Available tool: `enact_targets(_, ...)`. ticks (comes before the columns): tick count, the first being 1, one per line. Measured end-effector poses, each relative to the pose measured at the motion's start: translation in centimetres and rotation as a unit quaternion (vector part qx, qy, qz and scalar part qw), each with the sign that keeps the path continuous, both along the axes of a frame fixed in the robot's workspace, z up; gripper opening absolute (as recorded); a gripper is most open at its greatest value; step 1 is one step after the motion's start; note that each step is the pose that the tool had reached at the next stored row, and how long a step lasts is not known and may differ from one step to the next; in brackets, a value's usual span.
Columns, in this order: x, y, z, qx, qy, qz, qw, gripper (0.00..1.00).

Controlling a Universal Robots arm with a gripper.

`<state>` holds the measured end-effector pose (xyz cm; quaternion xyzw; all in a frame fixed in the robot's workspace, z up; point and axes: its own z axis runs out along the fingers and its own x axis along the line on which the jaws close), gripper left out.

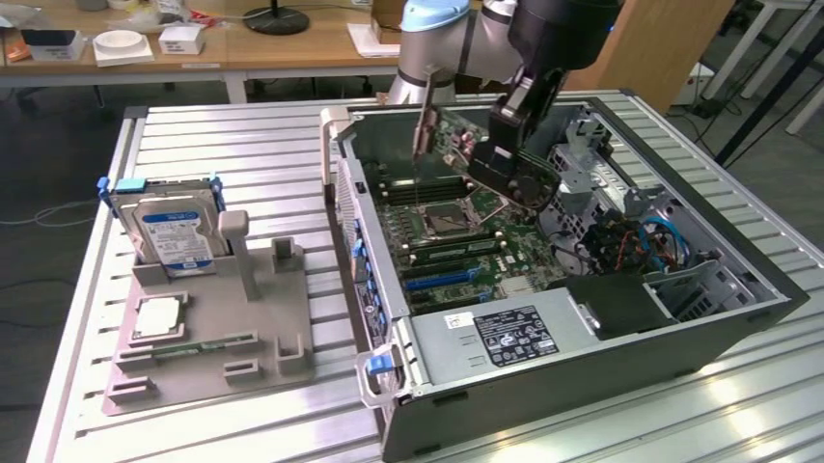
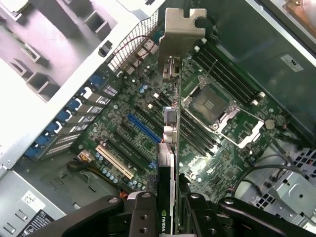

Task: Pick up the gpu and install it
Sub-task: 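Insert the gpu into the slot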

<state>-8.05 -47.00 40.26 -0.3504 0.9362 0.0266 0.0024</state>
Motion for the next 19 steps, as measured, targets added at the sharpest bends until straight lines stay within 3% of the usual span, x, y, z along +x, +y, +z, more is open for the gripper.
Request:
enact_targets(10, 0.08, 0.00, -0.04, 0.0000, 0.0000, 0.048, 0.9988, 0.26)
enact_targets(19, 0.18, 0.00, -0.08, 0.0000, 0.0000, 0.097, 0.9953, 0.26)
